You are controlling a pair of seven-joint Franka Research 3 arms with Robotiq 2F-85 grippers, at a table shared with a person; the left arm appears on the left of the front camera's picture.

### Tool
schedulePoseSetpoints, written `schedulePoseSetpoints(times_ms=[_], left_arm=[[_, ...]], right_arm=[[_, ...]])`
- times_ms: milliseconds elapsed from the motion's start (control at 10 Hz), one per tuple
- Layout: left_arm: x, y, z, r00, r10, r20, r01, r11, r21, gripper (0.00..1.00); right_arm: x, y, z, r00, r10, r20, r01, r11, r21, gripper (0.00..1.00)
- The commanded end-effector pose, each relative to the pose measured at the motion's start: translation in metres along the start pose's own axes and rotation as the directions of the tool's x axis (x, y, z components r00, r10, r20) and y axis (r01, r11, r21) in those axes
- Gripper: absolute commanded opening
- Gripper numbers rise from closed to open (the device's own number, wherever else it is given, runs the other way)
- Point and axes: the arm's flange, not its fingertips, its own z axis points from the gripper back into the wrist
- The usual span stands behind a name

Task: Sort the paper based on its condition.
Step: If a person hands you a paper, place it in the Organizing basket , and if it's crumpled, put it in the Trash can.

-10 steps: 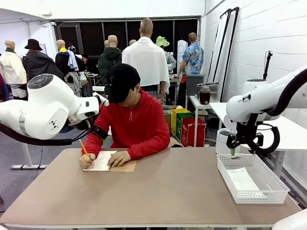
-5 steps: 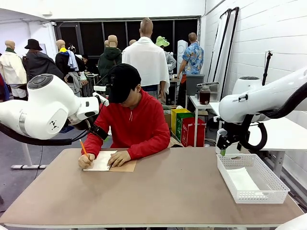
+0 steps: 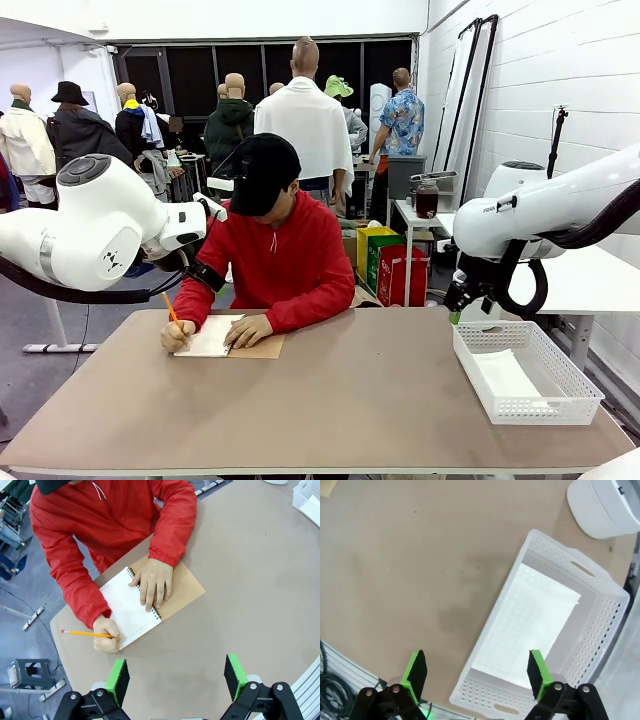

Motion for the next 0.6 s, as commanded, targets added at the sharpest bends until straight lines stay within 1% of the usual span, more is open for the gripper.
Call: schedulePoseSetpoints(times_ms=[0,300,500], left_arm=[[0.0,0.0,0.0,1.0,-0.004,-0.003,0.004,1.0,0.001,1.0],[0.0,0.0,0.0,1.0,-0.004,-0.003,0.004,1.0,0.001,1.0],[0.0,0.0,0.0,1.0,-0.004,-0.003,0.004,1.0,0.001,1.0]], right_arm=[[0.0,0.0,0.0,1.0,0.001,-0.014,-0.001,1.0,-0.016,1.0],[0.0,0.0,0.0,1.0,0.001,-0.002,-0.001,1.0,0.0,1.0],[0.013,0.031,0.03,0.987,0.07,0.142,-0.079,0.995,0.059,1.0]])
